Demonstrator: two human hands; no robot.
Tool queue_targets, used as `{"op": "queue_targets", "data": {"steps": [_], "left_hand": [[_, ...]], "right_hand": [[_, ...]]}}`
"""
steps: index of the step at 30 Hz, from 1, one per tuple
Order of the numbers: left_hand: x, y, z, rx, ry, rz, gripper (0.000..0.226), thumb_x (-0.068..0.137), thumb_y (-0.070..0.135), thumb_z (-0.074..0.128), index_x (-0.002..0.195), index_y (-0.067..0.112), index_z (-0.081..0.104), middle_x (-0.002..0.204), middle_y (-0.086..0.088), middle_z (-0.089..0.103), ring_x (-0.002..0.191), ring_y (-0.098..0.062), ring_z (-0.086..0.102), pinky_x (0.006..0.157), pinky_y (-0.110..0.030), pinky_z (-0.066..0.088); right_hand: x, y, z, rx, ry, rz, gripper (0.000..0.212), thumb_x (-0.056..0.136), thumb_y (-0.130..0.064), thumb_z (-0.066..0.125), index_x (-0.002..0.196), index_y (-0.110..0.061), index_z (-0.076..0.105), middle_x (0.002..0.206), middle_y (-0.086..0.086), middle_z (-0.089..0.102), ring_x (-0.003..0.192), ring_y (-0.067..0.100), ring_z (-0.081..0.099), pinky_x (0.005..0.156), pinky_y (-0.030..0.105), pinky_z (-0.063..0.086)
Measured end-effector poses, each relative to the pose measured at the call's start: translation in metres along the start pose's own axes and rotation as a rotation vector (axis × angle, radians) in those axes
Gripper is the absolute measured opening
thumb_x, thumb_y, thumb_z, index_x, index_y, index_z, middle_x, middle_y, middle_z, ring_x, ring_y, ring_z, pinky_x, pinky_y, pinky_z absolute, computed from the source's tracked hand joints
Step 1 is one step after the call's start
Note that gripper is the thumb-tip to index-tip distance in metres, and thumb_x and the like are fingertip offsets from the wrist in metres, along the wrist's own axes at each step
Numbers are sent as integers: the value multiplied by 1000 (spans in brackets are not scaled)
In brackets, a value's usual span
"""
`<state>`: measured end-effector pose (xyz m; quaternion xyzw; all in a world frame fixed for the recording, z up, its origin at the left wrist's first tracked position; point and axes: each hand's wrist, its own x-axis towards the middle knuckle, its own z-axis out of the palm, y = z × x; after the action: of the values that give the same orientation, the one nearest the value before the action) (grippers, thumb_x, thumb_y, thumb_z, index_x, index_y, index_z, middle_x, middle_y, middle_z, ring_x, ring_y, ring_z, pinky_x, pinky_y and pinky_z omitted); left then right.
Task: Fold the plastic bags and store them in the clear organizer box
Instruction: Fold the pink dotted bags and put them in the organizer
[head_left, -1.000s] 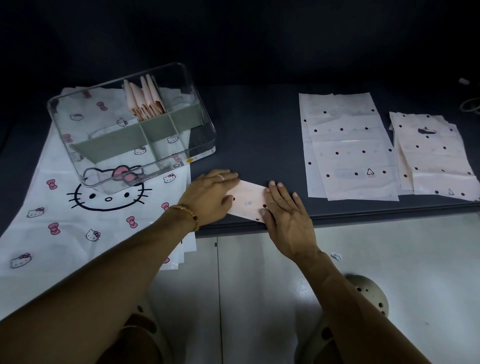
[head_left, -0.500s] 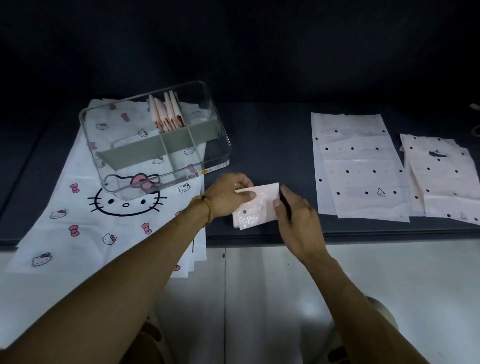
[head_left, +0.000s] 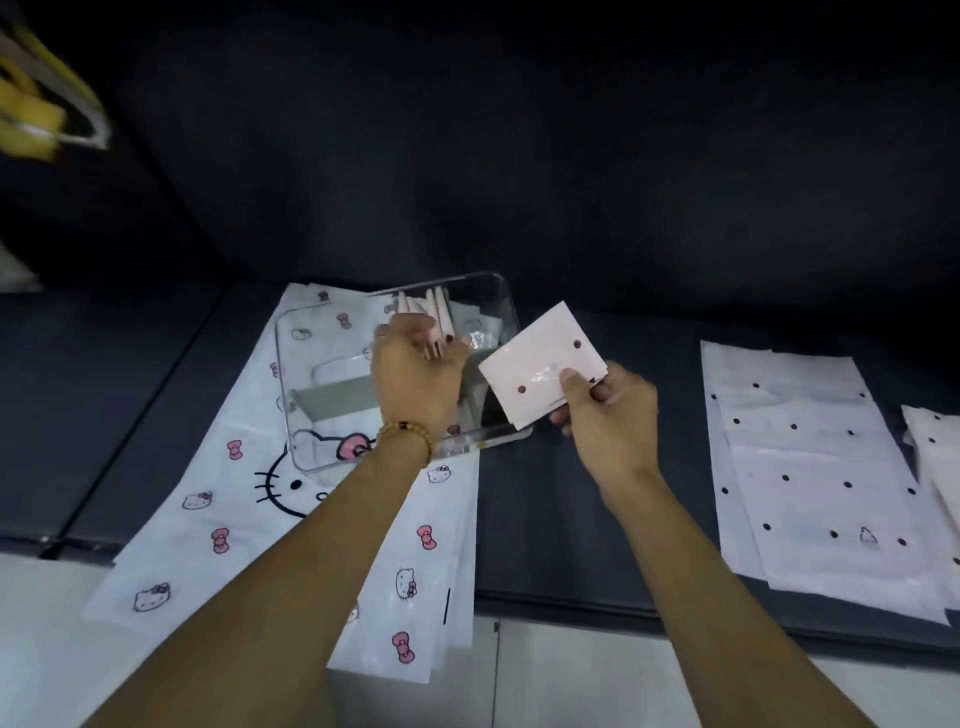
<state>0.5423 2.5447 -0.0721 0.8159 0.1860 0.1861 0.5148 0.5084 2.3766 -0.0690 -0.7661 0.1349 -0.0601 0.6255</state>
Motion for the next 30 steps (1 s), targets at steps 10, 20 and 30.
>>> {"op": "queue_targets", "data": {"steps": [10,20,30], "left_hand": [[50,-20,12,323,41,-180,59,74,29,72,124,8,49,117,-12,54,105,-28,56,83,-33,46],[49,-30,-6,137,98,-153,27,76,16,71,102,9,65,88,-4,68,72,-16,57,54,-14,35],[42,-38,-14,19,32,-97,33,81,25,70,112,14,64,88,3,65,70,-1,56,62,-10,40]], "right_hand": [[39,-12,46,-93,61,-89,15,91,-20,58,78,-13,60,71,1,70,59,13,68,55,35,58],[48,-30,103,-548,102,-418,15,92,-17,53,81,-7,58,72,16,66,66,38,59,60,41,49],[41,-14,121,-797,-161,-509,21,94,-34,54,95,-16,65,84,6,69,76,28,65,65,34,49]]}}
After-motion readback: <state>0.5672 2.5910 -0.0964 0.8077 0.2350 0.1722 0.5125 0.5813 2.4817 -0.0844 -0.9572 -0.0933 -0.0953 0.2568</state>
